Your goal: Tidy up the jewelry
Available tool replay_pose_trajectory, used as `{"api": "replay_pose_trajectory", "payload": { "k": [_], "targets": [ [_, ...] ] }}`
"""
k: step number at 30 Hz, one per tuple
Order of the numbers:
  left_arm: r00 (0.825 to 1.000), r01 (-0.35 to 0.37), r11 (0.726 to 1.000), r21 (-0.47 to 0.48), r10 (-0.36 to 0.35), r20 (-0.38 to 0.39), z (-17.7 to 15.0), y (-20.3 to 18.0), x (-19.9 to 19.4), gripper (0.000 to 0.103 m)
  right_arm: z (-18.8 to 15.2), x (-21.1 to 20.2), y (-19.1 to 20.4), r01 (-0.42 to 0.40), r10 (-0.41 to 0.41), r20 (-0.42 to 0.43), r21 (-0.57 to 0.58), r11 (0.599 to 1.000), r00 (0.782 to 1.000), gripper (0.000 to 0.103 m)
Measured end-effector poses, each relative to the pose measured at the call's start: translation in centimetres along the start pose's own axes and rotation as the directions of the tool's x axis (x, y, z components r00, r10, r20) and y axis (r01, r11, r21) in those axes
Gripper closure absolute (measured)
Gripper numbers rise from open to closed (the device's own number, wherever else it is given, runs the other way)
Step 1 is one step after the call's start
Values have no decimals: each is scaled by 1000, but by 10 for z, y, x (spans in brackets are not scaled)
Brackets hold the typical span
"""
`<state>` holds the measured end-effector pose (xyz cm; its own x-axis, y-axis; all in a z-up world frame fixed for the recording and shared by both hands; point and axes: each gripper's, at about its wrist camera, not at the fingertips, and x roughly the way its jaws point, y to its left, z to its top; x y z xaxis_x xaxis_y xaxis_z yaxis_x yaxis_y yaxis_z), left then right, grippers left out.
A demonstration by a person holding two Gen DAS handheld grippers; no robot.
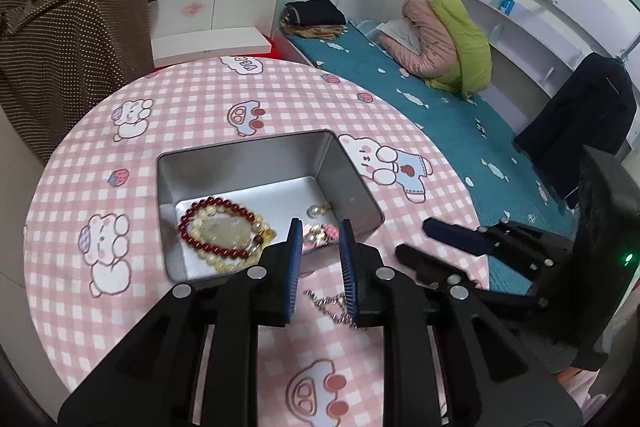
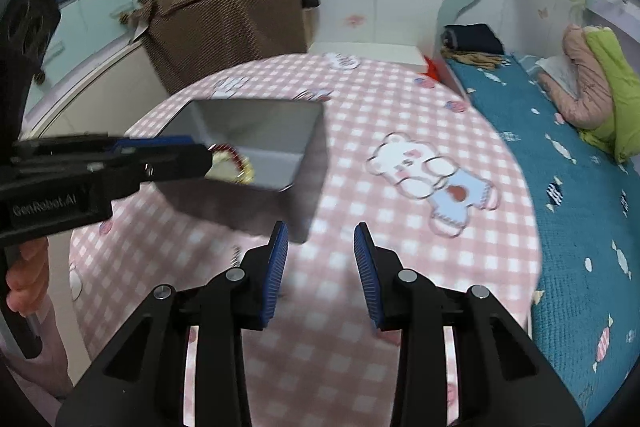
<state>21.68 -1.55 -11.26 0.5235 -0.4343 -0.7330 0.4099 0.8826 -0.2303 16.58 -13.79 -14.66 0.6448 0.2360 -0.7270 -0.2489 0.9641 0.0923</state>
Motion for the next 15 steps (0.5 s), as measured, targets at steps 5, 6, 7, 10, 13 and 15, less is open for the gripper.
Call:
{"api": "replay_pose_trajectory", "payload": {
  "k": [5, 6, 7, 10, 13, 15],
  "targets": [
    [1000, -17, 1000, -1, 17, 6, -14, 6, -15, 84, -7, 11, 21, -40, 38, -49, -34, 999, 998, 70],
    [1000, -20, 1000, -1, 20, 4, -17, 7, -16, 84, -8, 13, 24, -44, 41, -57, -39, 998, 997, 70],
    [1000, -27, 1000, -1, 27, -1, -20, 9, -17, 84, -10, 17, 27, -46, 43, -71, -42, 998, 997, 70],
    [999, -44, 999, -8, 43, -20, -31, 14, -18, 84, -15, 23, 32, -55, 51, -98, -42, 998, 994, 70],
    [998, -51, 998, -21, 50, -38, -40, 21, -18, 84, -19, 29, 37, -76, 71, -120, -41, 996, 990, 70],
    [997, -58, 998, -29, 56, -52, -45, 24, -16, 84, -20, 32, 37, -74, 70, -131, -29, 997, 989, 74]
  ]
}}
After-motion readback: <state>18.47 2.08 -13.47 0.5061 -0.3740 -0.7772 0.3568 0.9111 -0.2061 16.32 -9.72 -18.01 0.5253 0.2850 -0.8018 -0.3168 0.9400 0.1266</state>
